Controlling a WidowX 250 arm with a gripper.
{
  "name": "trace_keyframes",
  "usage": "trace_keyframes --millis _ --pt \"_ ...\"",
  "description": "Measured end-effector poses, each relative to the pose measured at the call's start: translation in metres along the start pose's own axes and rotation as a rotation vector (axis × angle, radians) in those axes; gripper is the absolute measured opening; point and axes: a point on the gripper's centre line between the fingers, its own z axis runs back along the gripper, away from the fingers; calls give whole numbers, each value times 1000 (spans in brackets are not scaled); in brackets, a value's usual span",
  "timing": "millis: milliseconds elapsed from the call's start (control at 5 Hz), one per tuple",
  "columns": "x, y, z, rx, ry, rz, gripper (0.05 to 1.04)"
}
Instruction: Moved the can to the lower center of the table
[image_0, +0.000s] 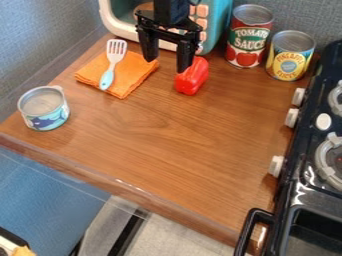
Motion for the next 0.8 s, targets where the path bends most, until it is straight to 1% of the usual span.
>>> trace_keyframes --millis 200,400,600,800 --pt "-4 -2 -14 -11 38 -5 1001" --pt "-34 14 -10 -34 75 -31 1001" --pt "-62 48 8 -80 91 -32 1001" --pt "-90 80 11 -94 135 -41 1001"
